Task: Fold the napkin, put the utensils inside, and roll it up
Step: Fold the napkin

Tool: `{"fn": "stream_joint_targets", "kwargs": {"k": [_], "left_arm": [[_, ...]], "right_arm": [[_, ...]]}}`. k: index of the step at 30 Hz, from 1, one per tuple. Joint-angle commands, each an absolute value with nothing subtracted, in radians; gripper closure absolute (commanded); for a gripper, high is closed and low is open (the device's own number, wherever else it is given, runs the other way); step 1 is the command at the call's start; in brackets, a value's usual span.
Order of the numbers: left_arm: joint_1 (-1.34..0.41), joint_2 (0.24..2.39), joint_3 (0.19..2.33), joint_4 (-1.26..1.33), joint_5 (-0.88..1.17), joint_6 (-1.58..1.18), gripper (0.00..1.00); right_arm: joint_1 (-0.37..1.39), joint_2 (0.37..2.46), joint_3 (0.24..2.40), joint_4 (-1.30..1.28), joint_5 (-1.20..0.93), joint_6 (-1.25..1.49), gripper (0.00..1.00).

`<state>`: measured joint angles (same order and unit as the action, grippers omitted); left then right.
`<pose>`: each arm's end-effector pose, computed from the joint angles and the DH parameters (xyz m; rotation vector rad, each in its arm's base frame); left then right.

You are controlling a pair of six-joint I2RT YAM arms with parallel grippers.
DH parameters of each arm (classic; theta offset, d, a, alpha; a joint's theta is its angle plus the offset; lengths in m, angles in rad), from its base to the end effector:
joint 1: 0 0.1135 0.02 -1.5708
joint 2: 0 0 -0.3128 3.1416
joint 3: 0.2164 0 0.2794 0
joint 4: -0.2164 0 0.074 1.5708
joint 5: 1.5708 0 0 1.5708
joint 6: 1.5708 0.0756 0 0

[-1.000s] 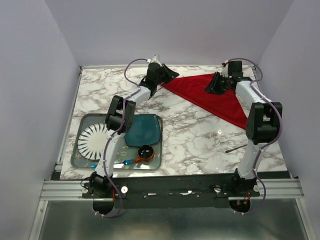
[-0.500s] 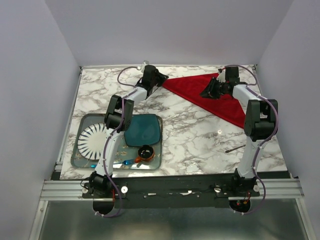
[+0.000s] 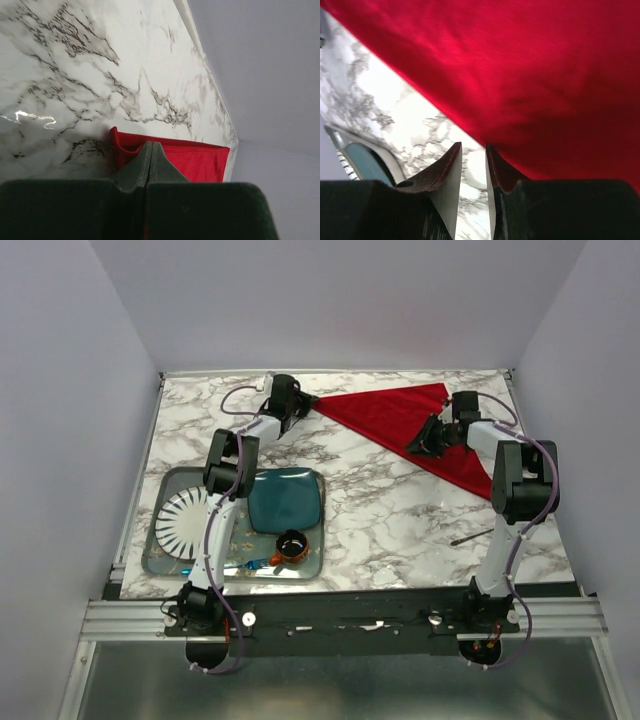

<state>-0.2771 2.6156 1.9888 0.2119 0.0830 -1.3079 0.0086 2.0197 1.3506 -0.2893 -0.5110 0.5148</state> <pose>0.6556 -0.1930 0.0989 -1.0132 1.9073 -1.0657 0.4871 0.0412 0.1586 0.4351 2.5238 0.8527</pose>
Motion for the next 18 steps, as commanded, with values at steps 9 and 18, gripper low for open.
{"fn": "stream_joint_targets", "kwargs": {"k": [9, 18], "left_arm": [[-0.308, 2.551, 2.042, 0.179, 0.153, -1.164, 1.0], [-0.282, 2.654, 2.03, 0.184, 0.178, -1.302, 1.0]], "right_arm": [[-0.02, 1.994, 1.336, -0.328, -0.448, 0.495, 0.68], [-0.084, 1.858, 1.165, -0.365, -0.342, 0.453, 0.68]]}}
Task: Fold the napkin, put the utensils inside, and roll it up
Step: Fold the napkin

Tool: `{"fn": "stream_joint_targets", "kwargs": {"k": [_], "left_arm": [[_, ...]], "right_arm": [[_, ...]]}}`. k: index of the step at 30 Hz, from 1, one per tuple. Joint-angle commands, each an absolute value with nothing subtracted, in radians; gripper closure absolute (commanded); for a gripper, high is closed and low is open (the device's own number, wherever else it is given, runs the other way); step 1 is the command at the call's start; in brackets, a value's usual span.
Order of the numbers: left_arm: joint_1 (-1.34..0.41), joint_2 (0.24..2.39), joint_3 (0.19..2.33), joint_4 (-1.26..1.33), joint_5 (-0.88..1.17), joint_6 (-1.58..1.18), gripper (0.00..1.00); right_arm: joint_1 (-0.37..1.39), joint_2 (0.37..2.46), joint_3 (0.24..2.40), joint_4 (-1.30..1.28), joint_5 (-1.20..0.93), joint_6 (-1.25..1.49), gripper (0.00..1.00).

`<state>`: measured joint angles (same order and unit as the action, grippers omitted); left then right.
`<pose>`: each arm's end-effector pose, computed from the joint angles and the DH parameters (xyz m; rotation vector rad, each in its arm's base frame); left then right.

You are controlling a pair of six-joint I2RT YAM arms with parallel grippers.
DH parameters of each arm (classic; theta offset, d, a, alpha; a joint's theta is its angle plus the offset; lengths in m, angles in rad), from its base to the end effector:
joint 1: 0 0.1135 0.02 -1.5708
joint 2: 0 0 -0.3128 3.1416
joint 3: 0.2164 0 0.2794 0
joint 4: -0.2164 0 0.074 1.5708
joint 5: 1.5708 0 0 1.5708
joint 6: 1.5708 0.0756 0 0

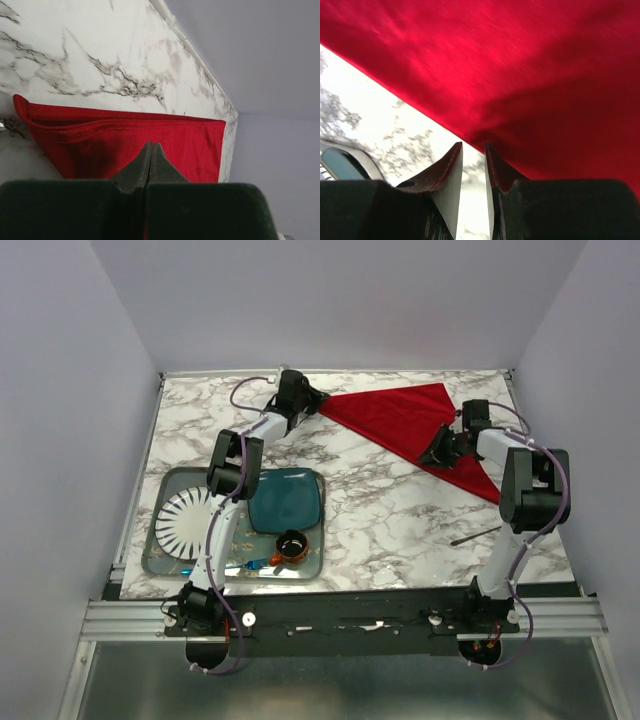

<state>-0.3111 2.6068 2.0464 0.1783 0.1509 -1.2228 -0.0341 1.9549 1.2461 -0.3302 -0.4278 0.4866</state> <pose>0.6536 -0.2221 0.1232 -0.8404 1.9614 -1.1155 0.4566 0.0158 0.1484 0.5266 2.5810 0.7173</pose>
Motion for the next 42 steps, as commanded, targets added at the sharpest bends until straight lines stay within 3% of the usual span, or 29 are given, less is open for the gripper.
{"fn": "stream_joint_targets", "kwargs": {"k": [1, 18, 23, 25, 28, 32, 34, 38, 39, 42], "left_arm": [[-0.276, 2.658, 2.028, 0.187, 0.176, -1.305, 1.0], [-0.258, 2.666, 2.04, 0.104, 0.166, -1.278, 1.0], [-0.256, 2.674, 2.007, 0.141, 0.184, -1.345, 1.0], [-0.256, 2.674, 2.006, 0.144, 0.189, -1.356, 1.0], [-0.255, 2.674, 2.023, 0.135, 0.193, -1.339, 1.0], [-0.255, 2.674, 2.023, 0.136, 0.207, -1.347, 1.0], [-0.253, 2.672, 2.022, 0.138, 0.209, -1.348, 1.0], [-0.255, 2.665, 2.002, 0.146, 0.196, -1.342, 1.0], [-0.255, 2.663, 1.997, 0.147, 0.195, -1.342, 1.0], [-0.253, 2.665, 1.991, 0.147, 0.198, -1.35, 1.0]], "right_arm": [[-0.112, 1.844, 1.145, -0.365, -0.334, 0.449, 0.68], [-0.362, 1.591, 0.881, -0.445, -0.12, 0.417, 0.68], [-0.443, 1.632, 0.888, -0.468, -0.169, 0.446, 0.67], [-0.449, 1.646, 0.913, -0.472, -0.218, 0.41, 0.71], [-0.449, 1.562, 0.904, -0.451, -0.288, 0.374, 0.73], [-0.446, 1.438, 0.882, -0.469, -0.339, 0.368, 0.71], [-0.446, 1.41, 0.888, -0.472, -0.367, 0.371, 0.65], [-0.446, 1.503, 0.986, -0.479, -0.351, 0.394, 0.62], [-0.446, 1.572, 1.008, -0.486, -0.348, 0.399, 0.68], [-0.448, 1.643, 1.035, -0.485, -0.283, 0.425, 0.73]]}}
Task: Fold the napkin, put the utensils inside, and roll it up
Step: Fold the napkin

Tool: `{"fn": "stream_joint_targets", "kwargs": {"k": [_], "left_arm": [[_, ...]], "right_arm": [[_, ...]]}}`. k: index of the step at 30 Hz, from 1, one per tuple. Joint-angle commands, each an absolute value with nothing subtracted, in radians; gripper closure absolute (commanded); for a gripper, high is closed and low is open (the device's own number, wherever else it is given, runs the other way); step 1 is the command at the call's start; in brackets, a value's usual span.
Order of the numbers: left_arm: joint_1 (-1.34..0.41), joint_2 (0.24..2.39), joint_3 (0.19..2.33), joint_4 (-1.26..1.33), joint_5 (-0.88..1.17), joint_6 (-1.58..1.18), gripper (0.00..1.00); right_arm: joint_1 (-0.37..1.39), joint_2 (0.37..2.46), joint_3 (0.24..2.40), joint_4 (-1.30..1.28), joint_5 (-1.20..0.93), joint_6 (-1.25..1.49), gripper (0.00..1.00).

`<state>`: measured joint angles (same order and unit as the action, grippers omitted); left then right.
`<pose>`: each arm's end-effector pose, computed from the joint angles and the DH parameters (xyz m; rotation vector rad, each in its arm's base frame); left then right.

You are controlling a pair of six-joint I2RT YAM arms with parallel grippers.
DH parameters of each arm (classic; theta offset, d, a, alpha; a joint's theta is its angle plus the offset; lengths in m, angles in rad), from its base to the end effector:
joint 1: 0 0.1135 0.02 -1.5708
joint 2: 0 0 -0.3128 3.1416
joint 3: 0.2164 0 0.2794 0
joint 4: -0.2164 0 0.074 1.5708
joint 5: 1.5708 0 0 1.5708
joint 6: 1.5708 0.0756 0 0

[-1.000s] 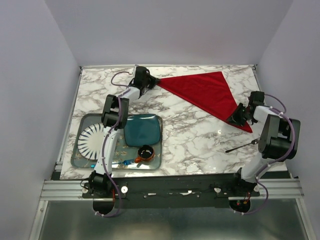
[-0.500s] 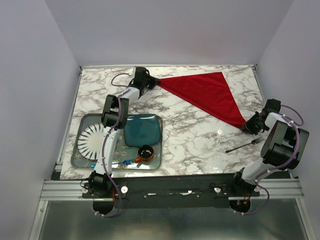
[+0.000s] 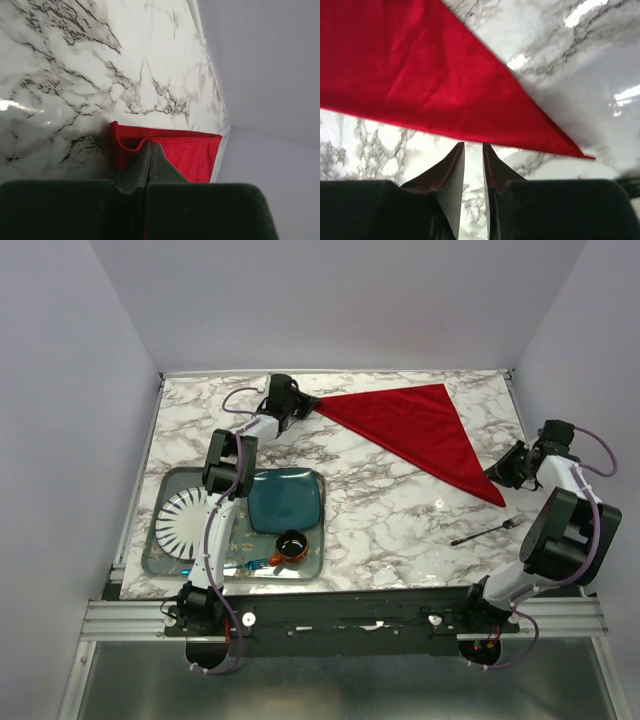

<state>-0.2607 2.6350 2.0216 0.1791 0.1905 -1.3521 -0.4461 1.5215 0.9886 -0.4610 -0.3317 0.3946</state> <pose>0.6588 -0.1906 0.0949 -1.0332 1.9616 -1.1662 0.3259 -0.1286 0.2170 0.9175 2.3605 0.4039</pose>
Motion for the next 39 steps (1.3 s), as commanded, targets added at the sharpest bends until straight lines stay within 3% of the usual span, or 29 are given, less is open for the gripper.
{"fn": "stream_joint_targets", "kwargs": {"k": [1, 15, 23, 30, 34, 37, 39], "left_arm": [[-0.253, 2.665, 1.988, 0.149, 0.198, -1.353, 1.0], [-0.249, 2.665, 1.983, 0.156, 0.207, -1.361, 1.0], [-0.249, 2.665, 1.988, 0.158, 0.215, -1.348, 1.0], [-0.249, 2.668, 1.991, 0.15, 0.219, -1.338, 1.0], [-0.252, 2.666, 2.074, 0.111, 0.268, -1.254, 1.0], [-0.256, 2.605, 2.098, 0.109, 0.331, -1.203, 0.88], [-0.261, 2.553, 2.068, 0.118, 0.354, -1.143, 0.68]], "right_arm": [[-0.448, 1.65, 1.034, -0.488, -0.263, 0.428, 0.74], [-0.468, 1.641, 0.928, -0.522, 0.084, 0.397, 0.73], [-0.365, 1.583, 0.991, -0.56, 0.022, 0.383, 0.73], [-0.419, 1.661, 0.948, -0.551, 0.123, 0.416, 0.72], [-0.439, 1.599, 0.942, -0.548, 0.108, 0.38, 0.7], [-0.431, 1.508, 0.948, -0.574, 0.091, 0.365, 0.63], [-0.43, 1.435, 0.924, -0.583, 0.103, 0.382, 0.53]]}}
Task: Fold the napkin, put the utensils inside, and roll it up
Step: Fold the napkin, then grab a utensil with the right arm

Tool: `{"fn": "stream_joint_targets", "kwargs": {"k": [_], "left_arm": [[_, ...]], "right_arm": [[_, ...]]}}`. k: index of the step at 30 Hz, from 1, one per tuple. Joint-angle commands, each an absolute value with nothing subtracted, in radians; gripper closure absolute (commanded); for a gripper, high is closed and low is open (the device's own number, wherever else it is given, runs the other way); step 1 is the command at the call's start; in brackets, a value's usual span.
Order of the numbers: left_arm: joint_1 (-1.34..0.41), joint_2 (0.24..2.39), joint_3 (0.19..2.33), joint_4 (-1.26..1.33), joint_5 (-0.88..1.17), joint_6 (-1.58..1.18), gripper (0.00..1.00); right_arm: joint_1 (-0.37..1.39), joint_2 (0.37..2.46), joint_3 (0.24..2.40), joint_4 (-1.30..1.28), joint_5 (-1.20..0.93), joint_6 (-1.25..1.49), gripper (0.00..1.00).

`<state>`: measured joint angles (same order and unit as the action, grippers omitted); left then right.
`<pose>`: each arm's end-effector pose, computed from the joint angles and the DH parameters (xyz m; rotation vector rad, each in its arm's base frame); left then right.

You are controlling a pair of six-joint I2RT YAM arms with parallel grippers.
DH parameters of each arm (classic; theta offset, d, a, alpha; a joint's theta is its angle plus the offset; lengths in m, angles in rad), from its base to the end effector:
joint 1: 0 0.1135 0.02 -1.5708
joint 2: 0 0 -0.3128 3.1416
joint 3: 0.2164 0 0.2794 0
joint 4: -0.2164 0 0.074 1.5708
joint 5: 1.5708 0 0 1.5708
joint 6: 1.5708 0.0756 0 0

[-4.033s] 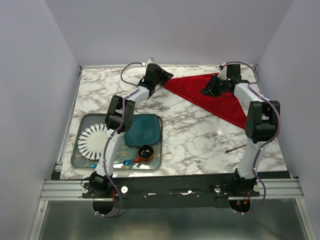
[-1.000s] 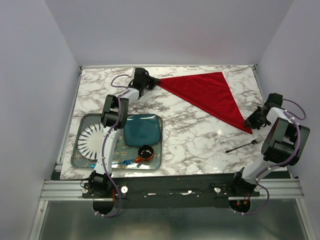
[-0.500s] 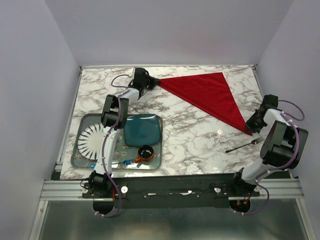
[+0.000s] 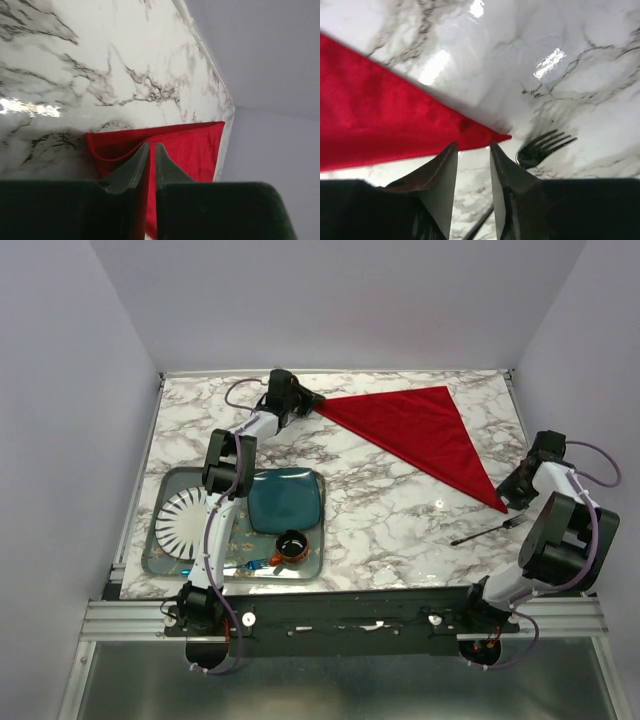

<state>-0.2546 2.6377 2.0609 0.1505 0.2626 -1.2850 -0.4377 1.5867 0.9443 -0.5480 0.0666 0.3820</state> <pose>0.6621 -0.1926 0.1052 -0.9222 2.0090 -1.1964 0.3012 -0.1465 0.1721 1.1166 2.5255 -0.1068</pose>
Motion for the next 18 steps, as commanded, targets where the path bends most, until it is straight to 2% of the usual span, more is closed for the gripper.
{"fn": "stream_joint_targets", "kwargs": {"k": [1, 2, 3, 4, 5, 6, 7, 9, 10, 11, 14, 18], "left_arm": [[-0.265, 2.487, 2.051, 0.12, 0.357, -1.122, 0.61], [-0.274, 2.455, 2.034, 0.12, 0.36, -1.099, 0.53], [-0.279, 2.424, 2.011, 0.117, 0.373, -1.057, 0.38], [-0.282, 2.375, 2.01, 0.104, 0.385, -1.045, 0.33], [-0.29, 2.353, 2.013, 0.068, 0.396, -1.032, 0.29], [-0.293, 2.333, 2.019, 0.046, 0.426, -1.016, 0.2], [-0.298, 2.285, 2.02, 0.022, 0.433, -1.006, 0.17], [-0.328, 2.211, 1.962, -0.072, 0.416, -1.006, 0.16], [-0.345, 2.112, 1.916, -0.077, 0.394, -1.006, 0.16], [-0.41, 1.951, 1.769, -0.077, 0.333, -0.956, 0.16], [-0.494, 1.774, 1.614, -0.124, 0.296, -0.839, 0.18], [-0.506, 1.594, 1.439, -0.207, 0.229, -0.715, 0.19]], "right_arm": [[-0.431, 1.413, 0.916, -0.601, 0.119, 0.391, 0.4], [-0.431, 1.399, 0.91, -0.612, 0.12, 0.408, 0.34], [-0.431, 1.385, 0.89, -0.618, 0.112, 0.434, 0.29], [-0.433, 1.373, 0.882, -0.63, 0.08, 0.448, 0.22], [-0.433, 1.377, 0.874, -0.643, 0.065, 0.463, 0.21], [-0.433, 1.388, 0.87, -0.664, 0.052, 0.507, 0.21], [-0.433, 1.423, 0.874, -0.733, 0.064, 0.54, 0.2], [-0.433, 1.457, 0.879, -0.797, 0.112, 0.61, 0.21], [-0.433, 1.465, 0.867, -0.831, 0.139, 0.626, 0.23], [-0.433, 1.456, 0.85, -0.831, 0.143, 0.615, 0.23], [-0.433, 1.385, 0.795, -0.793, 0.163, 0.63, 0.28], [-0.433, 1.367, 0.761, -0.778, 0.16, 0.644, 0.35]]}}
